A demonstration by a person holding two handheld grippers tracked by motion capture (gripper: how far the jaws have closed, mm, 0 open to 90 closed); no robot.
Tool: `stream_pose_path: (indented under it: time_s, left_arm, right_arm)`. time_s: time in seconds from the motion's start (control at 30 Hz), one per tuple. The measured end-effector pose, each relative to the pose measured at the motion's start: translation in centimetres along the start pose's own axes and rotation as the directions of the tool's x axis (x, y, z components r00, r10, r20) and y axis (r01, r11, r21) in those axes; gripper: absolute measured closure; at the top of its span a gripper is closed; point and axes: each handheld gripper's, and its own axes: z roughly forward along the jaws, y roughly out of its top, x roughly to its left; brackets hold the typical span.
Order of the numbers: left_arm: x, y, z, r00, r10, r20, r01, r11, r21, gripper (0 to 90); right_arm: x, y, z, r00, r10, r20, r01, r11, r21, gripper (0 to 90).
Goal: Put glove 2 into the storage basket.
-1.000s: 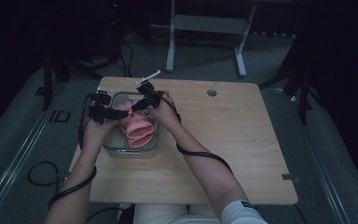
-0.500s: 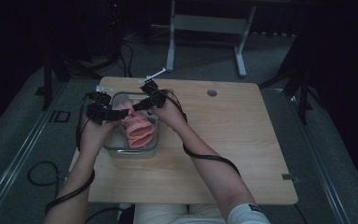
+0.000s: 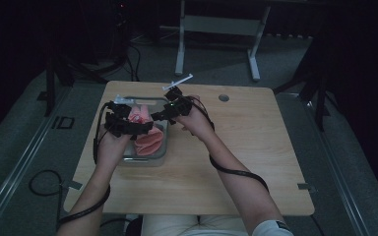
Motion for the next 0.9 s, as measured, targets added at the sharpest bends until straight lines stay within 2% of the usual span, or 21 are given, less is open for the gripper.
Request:
stream_pose_path:
  time_s: [0.27,0.37,0.67,0.9]
  left_arm:
    - [-2.5,-0.2,0.5,0.996,0.044,0.078,-0.043,0.9989,-0.021,1.2]
    - [-3.5,-0.1,0.5,0.9937,0.068,0.089,-0.064,0.9971,-0.04,1.2]
    - [-6.8,0.1,0.8,0.9773,0.142,0.157,-0.133,0.9888,-0.069,1.2]
    - [-8.8,-0.1,1.4,0.9655,0.188,0.18,-0.179,0.9818,-0.065,1.2]
  right_arm:
    - [-1.0,-1.7,-1.9,0.9999,0.012,0.011,-0.011,0.999,-0.038,21.5]
    - [-1.4,-2.4,-2.7,0.9994,0.01,0.032,-0.008,0.999,-0.051,20.7]
    - [-2.3,-4.6,-4.9,0.9975,0.011,0.07,-0.006,0.998,-0.06,19.2]
    - [-2.8,-6.2,-6.1,0.9957,0.003,0.092,0.002,0.998,-0.056,19.2]
